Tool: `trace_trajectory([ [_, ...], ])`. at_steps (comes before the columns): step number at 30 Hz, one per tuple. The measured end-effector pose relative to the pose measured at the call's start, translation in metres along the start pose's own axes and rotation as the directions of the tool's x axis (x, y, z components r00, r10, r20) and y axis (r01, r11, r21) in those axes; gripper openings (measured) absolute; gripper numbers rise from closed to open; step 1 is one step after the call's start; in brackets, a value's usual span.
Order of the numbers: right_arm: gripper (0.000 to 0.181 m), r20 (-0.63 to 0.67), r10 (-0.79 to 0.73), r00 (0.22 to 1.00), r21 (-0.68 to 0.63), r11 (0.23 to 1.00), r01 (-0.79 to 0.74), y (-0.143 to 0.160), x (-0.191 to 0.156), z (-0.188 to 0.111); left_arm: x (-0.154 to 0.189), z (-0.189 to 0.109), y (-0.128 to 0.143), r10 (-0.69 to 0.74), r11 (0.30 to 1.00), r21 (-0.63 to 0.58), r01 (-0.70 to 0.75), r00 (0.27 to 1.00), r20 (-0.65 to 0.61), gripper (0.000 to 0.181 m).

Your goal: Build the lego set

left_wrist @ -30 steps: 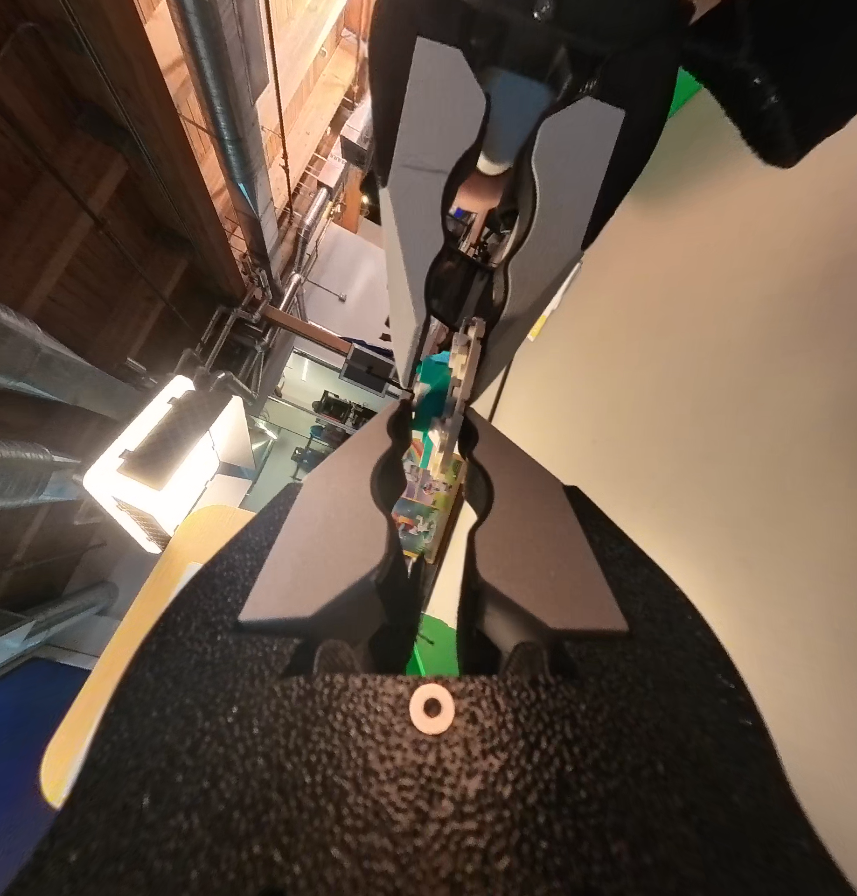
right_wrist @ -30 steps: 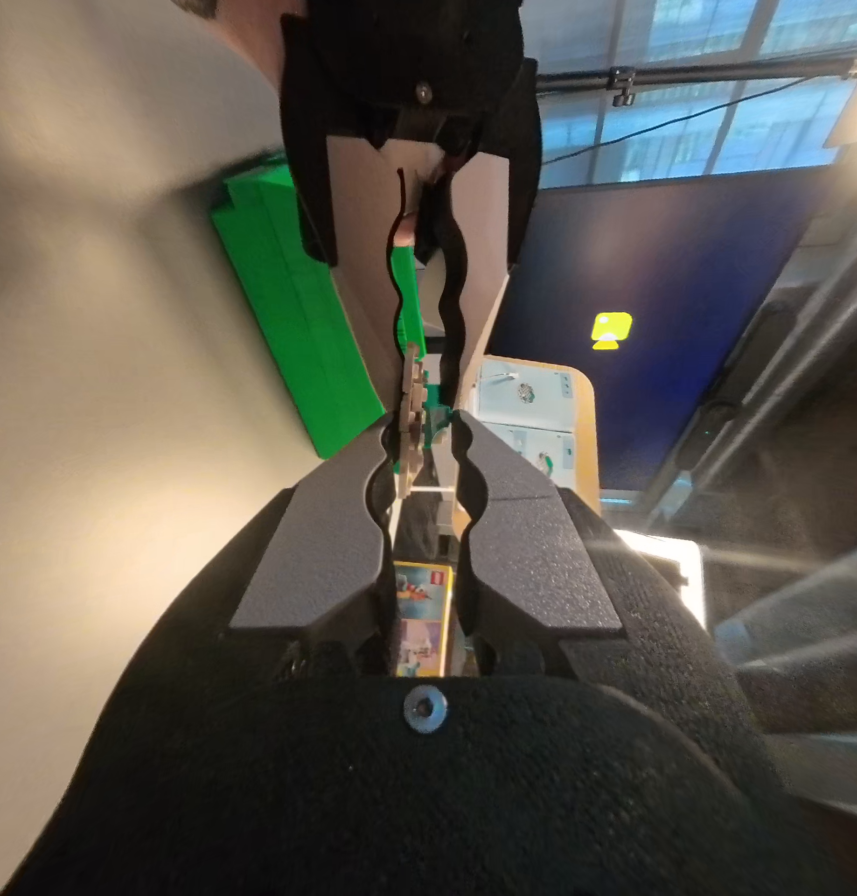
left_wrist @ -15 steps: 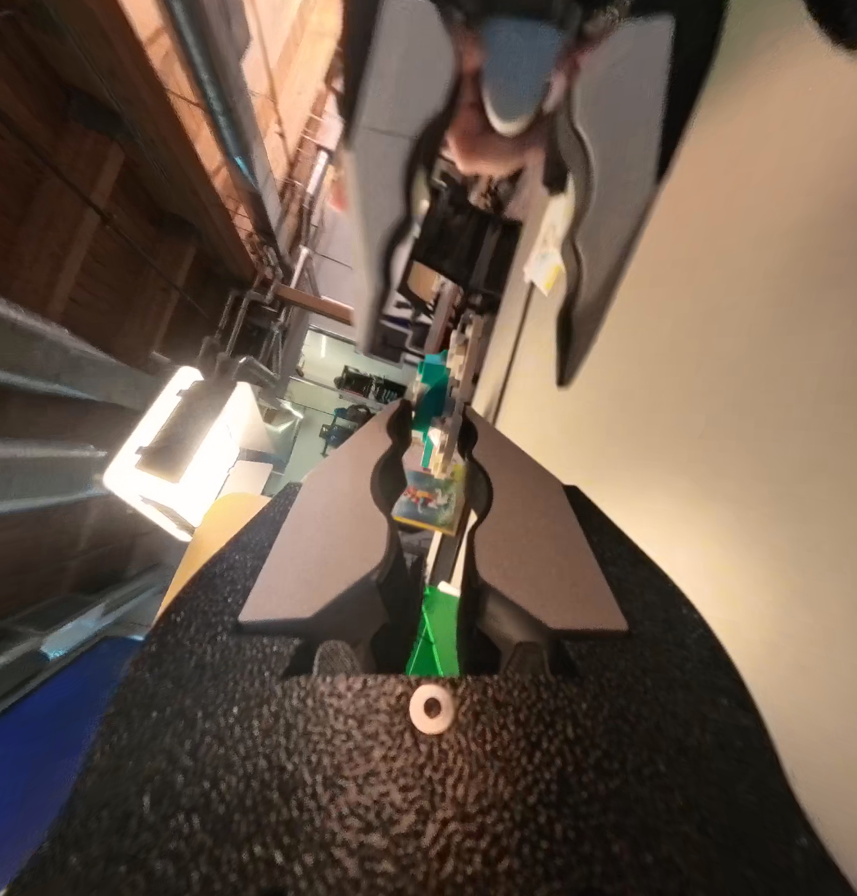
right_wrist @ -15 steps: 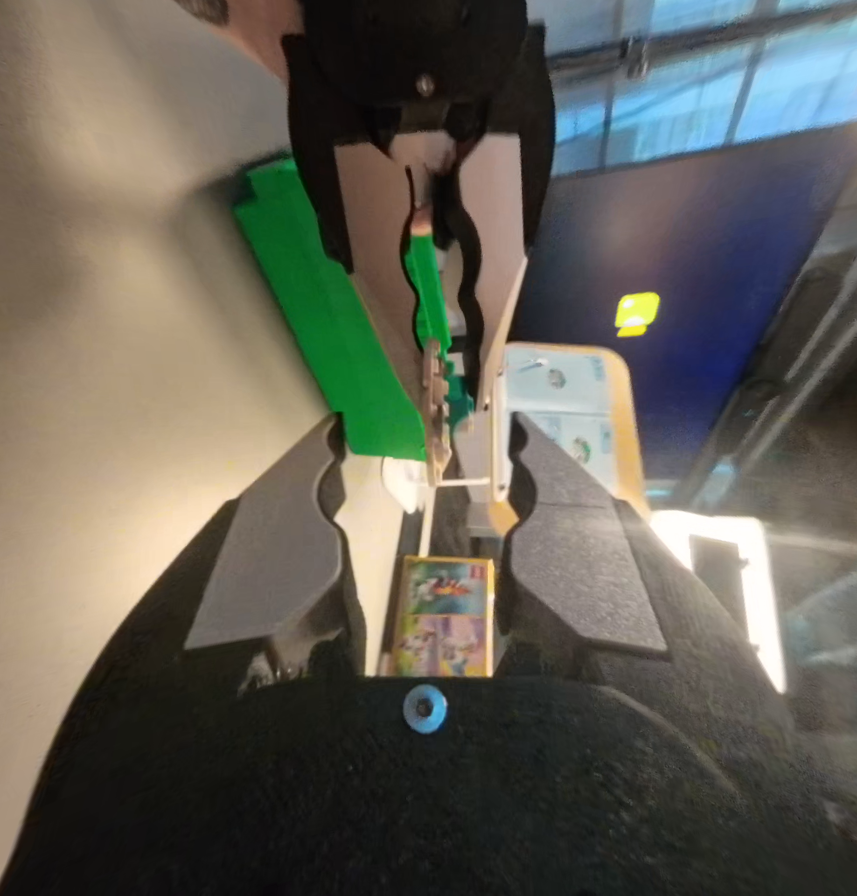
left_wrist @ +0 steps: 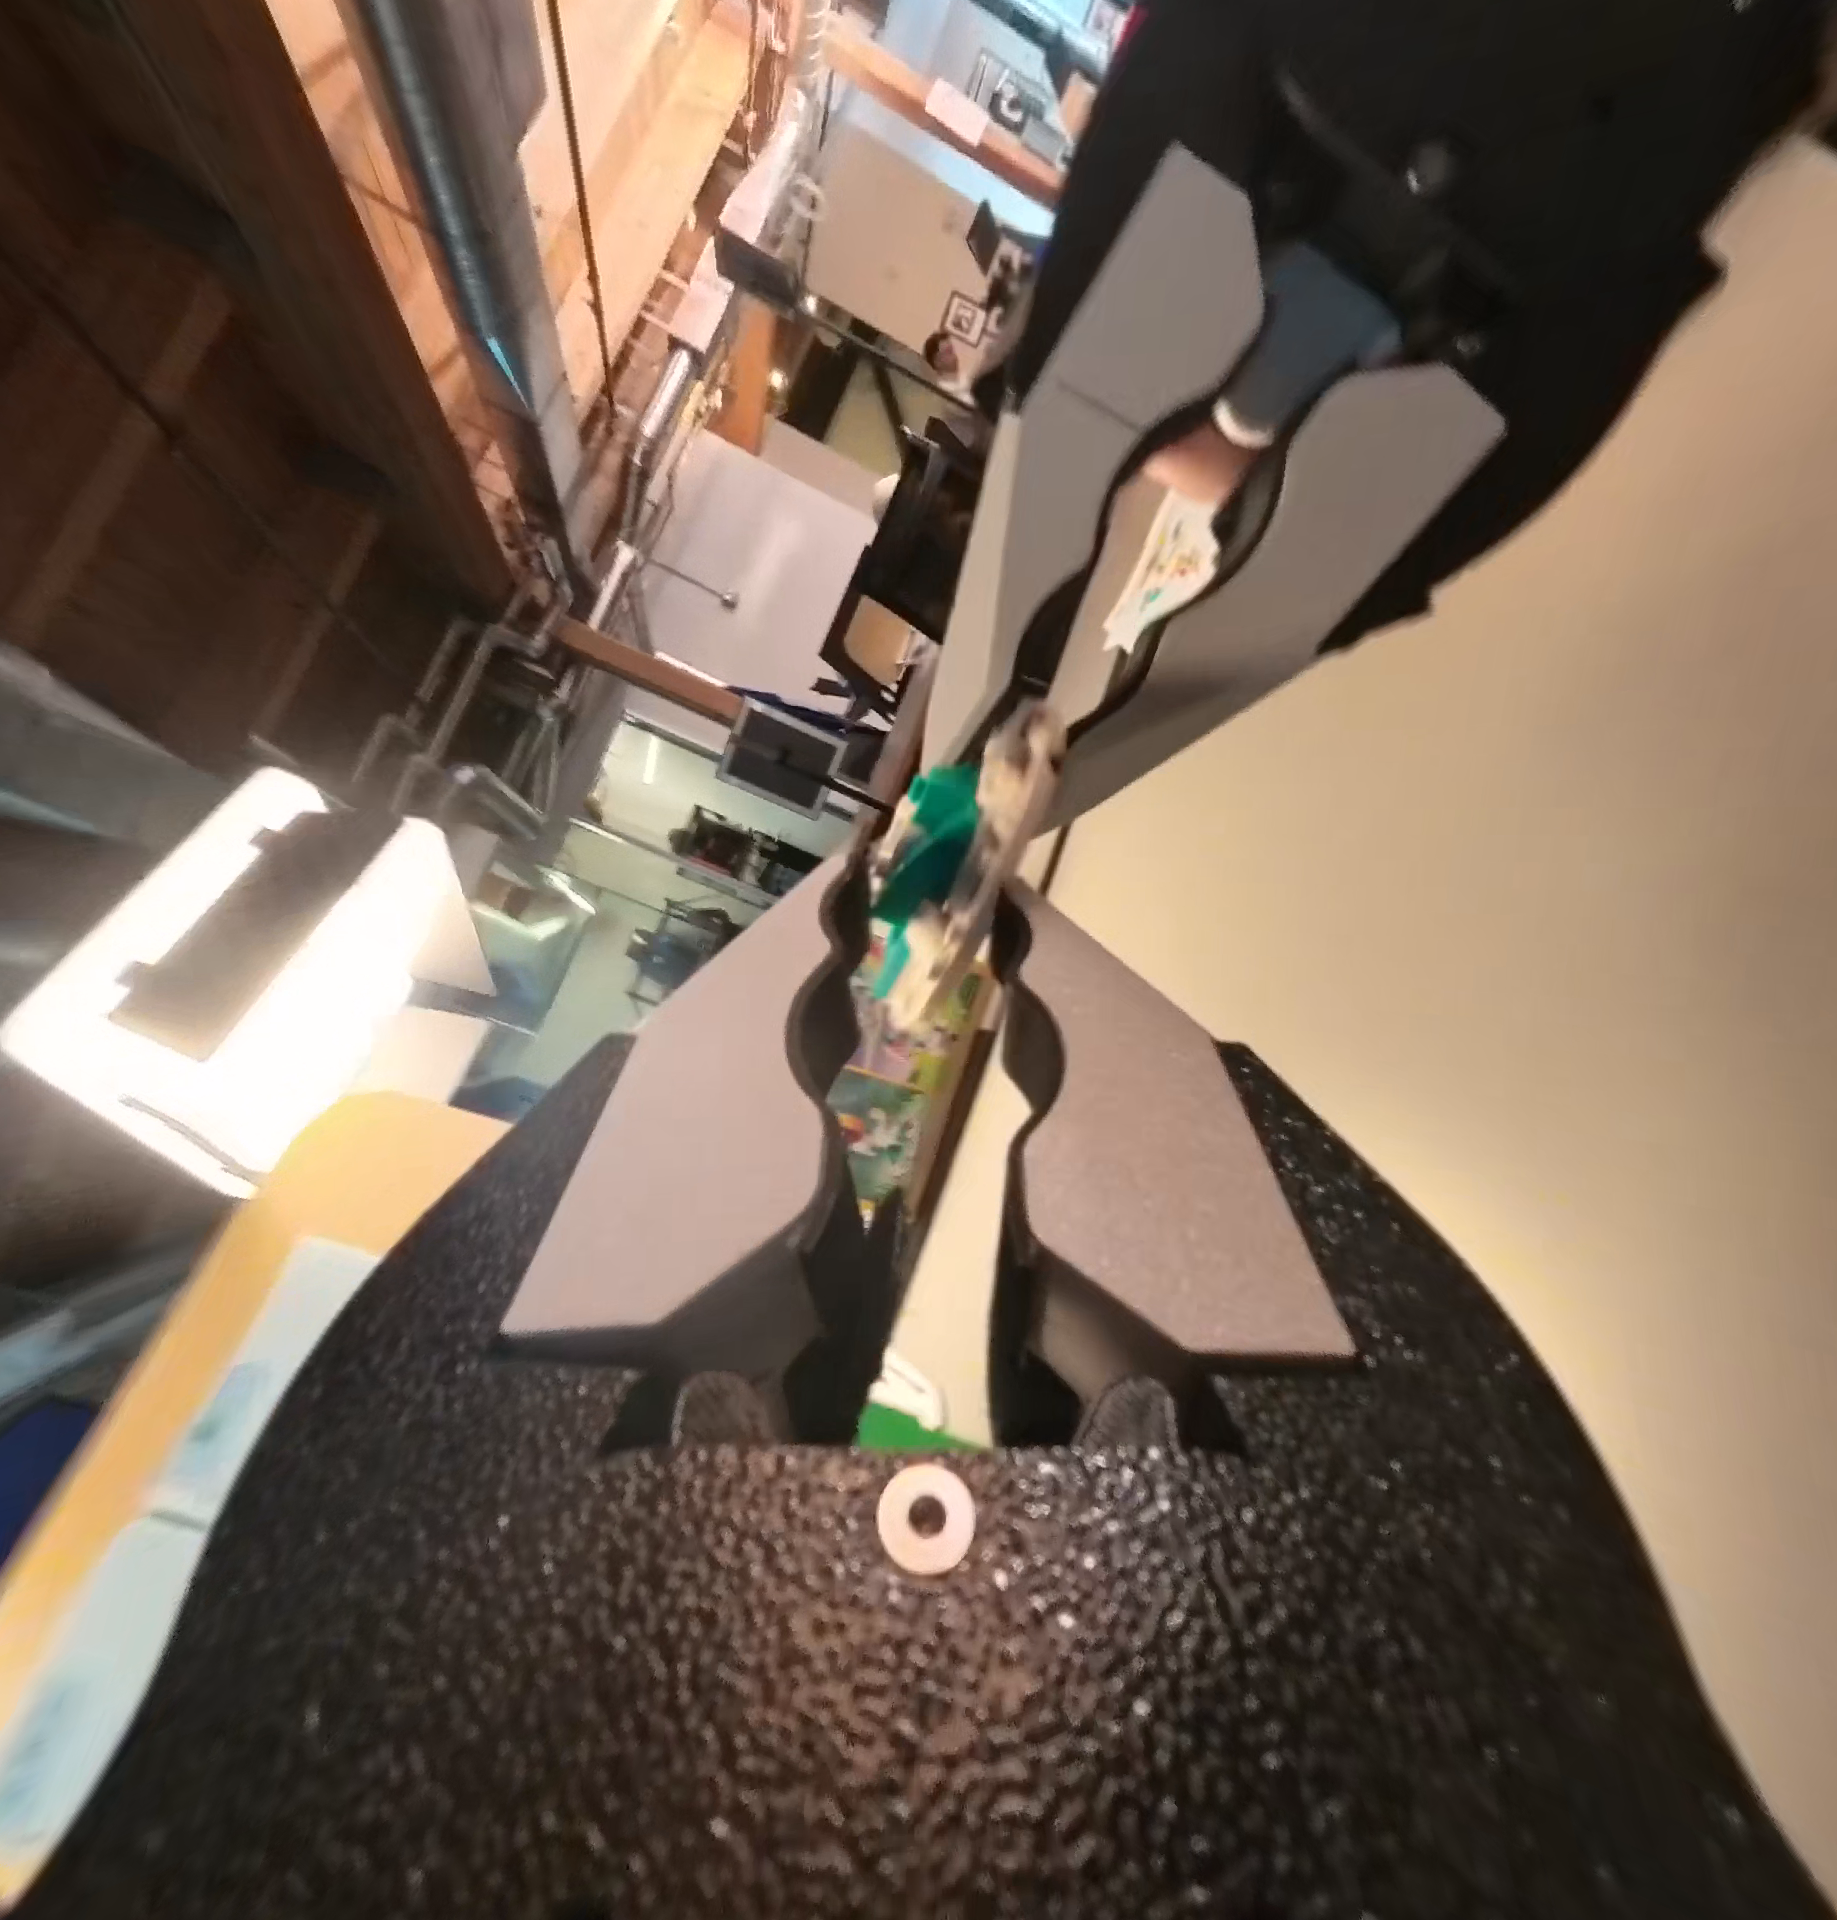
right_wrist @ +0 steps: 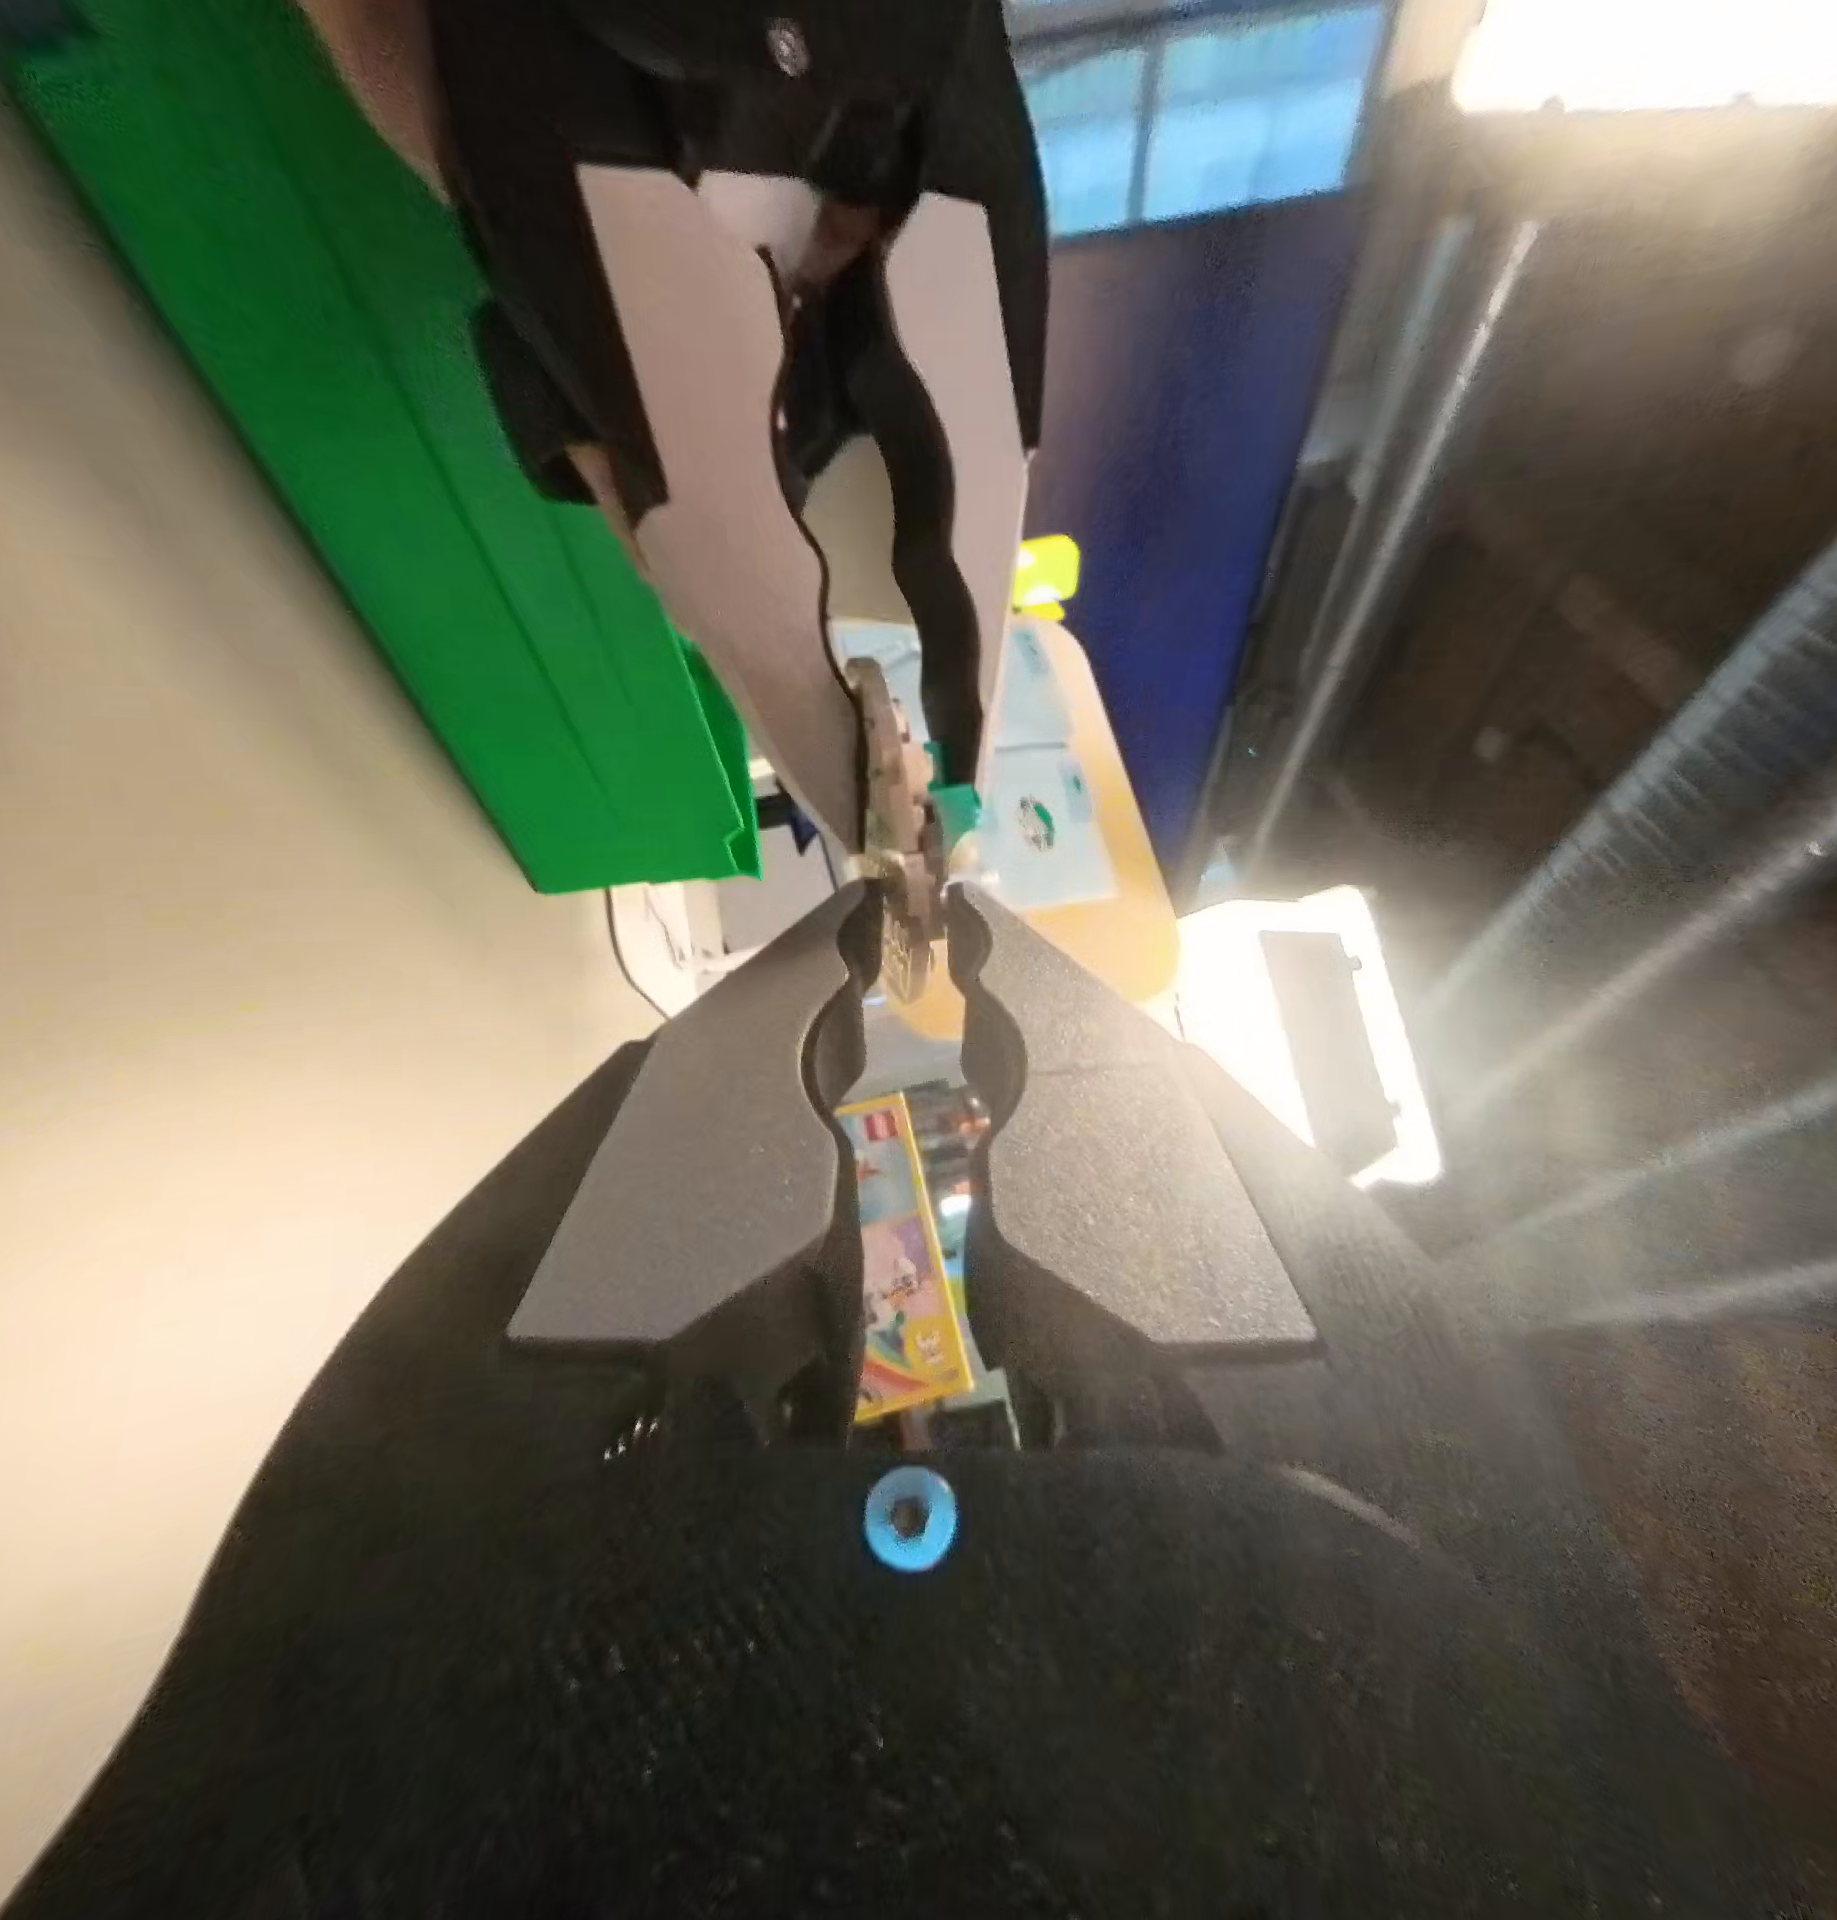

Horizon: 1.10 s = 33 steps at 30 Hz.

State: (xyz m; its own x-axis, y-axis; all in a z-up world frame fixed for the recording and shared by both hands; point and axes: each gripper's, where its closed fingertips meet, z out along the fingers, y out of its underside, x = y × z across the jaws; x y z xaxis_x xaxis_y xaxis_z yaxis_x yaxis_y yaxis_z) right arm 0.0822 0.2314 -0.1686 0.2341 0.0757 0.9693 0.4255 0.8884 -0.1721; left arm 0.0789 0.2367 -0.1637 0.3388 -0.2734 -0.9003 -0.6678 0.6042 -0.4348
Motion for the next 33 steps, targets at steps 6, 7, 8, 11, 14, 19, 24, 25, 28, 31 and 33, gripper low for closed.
trace_trajectory([
  [6,0.008,0.003,0.017,1.000,-0.112,0.994,-0.016,0.054,-0.032,0.010,0.018,0.026,0.031,-0.150,0.988,-0.035,0.148,0.988,-0.042,0.052],
  [7,0.008,0.032,-0.004,0.999,-0.117,0.993,0.008,0.060,-0.040,0.010,0.019,0.025,0.036,-0.148,0.988,-0.050,0.146,0.988,-0.037,0.059],
  [8,0.008,0.056,-0.013,0.998,-0.121,0.992,0.019,0.065,-0.048,0.009,0.020,0.025,0.041,-0.147,0.987,-0.067,0.145,0.989,-0.024,0.064],
  [11,0.007,0.118,-0.005,0.993,-0.171,0.985,0.025,0.081,-0.065,0.011,0.023,0.026,0.056,-0.171,0.978,-0.119,0.173,0.985,0.023,0.064],
  [14,0.008,0.184,-0.017,0.983,-0.212,0.976,0.056,0.090,-0.081,0.013,0.020,0.026,0.063,-0.184,0.969,-0.151,0.195,0.979,0.084,0.063],
  [19,0.008,0.245,-0.048,0.968,-0.251,0.962,0.111,0.098,-0.093,0.011,0.029,0.028,0.062,-0.349,0.929,-0.129,0.348,0.937,0.018,0.070],
  [24,0.009,0.292,-0.074,0.953,-0.278,0.947,0.159,0.108,-0.101,0.009,0.026,0.027,0.047,-0.565,0.825,-0.023,0.565,0.824,-0.040,0.080],
  [25,0.009,0.301,-0.080,0.950,-0.279,0.945,0.168,0.109,-0.103,0.009,0.021,0.025,0.047,-0.571,0.821,0.001,0.571,0.821,-0.018,0.078],
  [28,0.009,0.344,-0.087,0.935,-0.264,0.946,0.186,0.108,-0.109,0.007,0.003,0.019,0.048,-0.554,0.832,0.056,0.552,0.829,0.073,0.075],
  [31,0.009,0.389,-0.025,0.921,-0.274,0.951,0.142,0.104,-0.115,0.006,-0.011,0.013,0.049,-0.557,0.831,0.095,0.548,0.818,0.144,0.075],
  [33,0.008,0.424,-0.030,0.905,-0.271,0.949,0.158,0.103,-0.120,0.005,-0.018,0.010,0.052,-0.560,0.828,0.110,0.550,0.809,0.177,0.073],
])
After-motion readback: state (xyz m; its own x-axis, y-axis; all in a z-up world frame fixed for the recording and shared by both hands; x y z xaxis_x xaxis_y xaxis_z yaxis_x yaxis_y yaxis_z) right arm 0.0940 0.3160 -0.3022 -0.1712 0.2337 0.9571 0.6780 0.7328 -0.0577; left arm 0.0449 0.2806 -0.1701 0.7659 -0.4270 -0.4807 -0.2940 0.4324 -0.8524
